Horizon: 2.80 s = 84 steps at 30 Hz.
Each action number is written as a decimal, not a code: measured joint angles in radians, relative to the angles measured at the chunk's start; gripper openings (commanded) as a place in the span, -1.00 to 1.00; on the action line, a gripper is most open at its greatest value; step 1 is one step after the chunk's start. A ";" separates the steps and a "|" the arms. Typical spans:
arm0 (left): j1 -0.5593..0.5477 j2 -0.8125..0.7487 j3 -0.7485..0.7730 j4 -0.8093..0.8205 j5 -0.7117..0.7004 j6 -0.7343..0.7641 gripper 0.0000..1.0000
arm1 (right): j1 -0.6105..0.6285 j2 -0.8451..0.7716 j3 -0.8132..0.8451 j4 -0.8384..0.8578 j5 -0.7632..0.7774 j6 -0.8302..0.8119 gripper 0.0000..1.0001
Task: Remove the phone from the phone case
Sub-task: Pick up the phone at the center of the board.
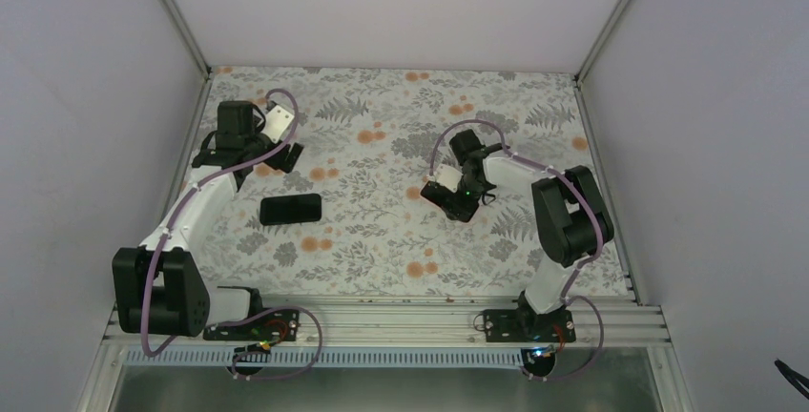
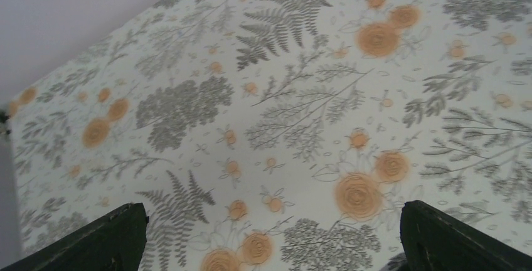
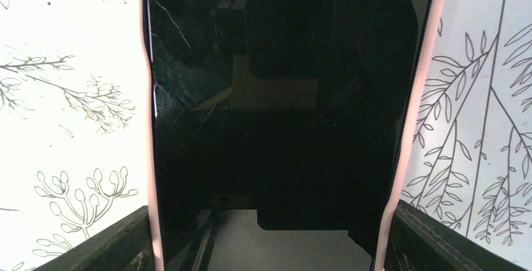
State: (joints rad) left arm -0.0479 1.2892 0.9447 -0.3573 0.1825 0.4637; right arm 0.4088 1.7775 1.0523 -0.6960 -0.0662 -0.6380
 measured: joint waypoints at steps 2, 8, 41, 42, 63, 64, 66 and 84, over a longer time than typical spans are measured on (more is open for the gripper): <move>0.000 0.005 0.008 -0.015 0.037 0.002 1.00 | 0.000 -0.003 0.000 0.001 0.000 0.001 0.55; 0.000 0.061 0.091 -0.099 0.183 0.030 1.00 | 0.007 -0.020 -0.002 0.006 0.018 0.019 0.49; -0.088 0.785 0.789 -0.906 0.975 0.134 0.95 | 0.408 0.003 0.389 0.036 0.186 0.146 0.50; -0.088 0.787 0.795 -0.916 0.975 0.136 0.88 | 0.410 0.010 0.396 0.039 0.187 0.146 0.49; -0.099 0.805 0.817 -0.990 0.940 0.186 -0.56 | 0.454 0.055 0.483 0.091 0.269 0.150 0.48; -0.098 0.805 0.817 -0.990 0.941 0.187 -0.59 | 0.457 0.055 0.483 0.091 0.271 0.150 0.48; -0.098 0.805 0.817 -0.990 0.941 0.187 -0.70 | 0.460 0.055 0.483 0.091 0.279 0.150 0.50; -0.114 0.772 0.794 -1.002 0.892 0.256 -0.95 | 0.438 0.023 0.485 0.034 0.168 0.145 1.00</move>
State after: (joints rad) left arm -0.1623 2.0613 1.7390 -1.3590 1.0740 0.7197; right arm 0.8467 1.8004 1.5375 -0.6621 0.1020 -0.4931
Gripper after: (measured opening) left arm 0.105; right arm 0.997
